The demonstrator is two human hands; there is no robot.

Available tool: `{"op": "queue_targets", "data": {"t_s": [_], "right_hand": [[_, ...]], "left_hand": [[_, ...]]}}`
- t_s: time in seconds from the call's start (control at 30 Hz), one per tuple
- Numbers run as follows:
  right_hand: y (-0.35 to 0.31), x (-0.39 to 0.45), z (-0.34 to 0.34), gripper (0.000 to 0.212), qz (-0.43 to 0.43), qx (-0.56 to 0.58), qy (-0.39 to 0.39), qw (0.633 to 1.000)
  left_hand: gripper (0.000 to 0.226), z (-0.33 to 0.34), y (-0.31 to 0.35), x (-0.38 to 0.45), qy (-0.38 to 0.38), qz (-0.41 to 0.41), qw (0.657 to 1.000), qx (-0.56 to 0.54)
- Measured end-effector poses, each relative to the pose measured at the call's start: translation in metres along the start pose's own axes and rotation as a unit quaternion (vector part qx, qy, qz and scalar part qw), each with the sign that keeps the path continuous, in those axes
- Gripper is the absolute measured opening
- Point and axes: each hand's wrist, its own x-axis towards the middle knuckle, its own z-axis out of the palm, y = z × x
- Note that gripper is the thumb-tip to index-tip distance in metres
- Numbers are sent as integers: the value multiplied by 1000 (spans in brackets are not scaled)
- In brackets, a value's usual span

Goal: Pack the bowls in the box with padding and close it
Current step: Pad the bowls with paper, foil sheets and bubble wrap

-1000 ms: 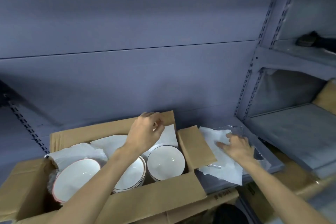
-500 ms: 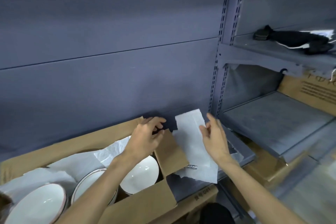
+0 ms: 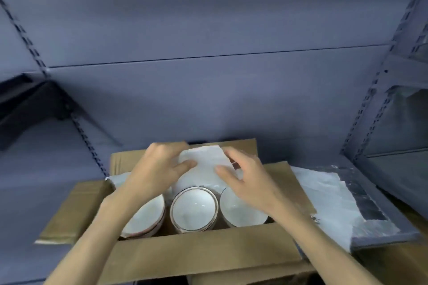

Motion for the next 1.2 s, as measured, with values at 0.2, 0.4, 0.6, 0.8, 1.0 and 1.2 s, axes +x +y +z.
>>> {"op": "queue_targets", "data": {"t_s": [0.2,0.4,0.6,0.8,1.0,1.2], "right_hand": [[-9,21,79,31,37,55,-89,994],[-27,36,126,7,-7,42,-73,996],[-30,29,149,11,-59,-49,-133,988],[-34,15,167,17,-34,-53,-236,970],[-33,13,170,41,-11,-121,-330,936],[-33,16,168,43,65,-131,-380,913]], "left_hand": [[13,-55,-62,-77,11,-144,987,-64],[34,-72,-113,-126,-54,-229,957,-172],[39,-72,-129,-135,-24,-146,970,-191],[9,-70,-143,-147,-147,-92,983,-58],[13,-74,-155,-149,-242,-74,967,14],[18,-71,-150,-143,-309,-95,946,17]]}}
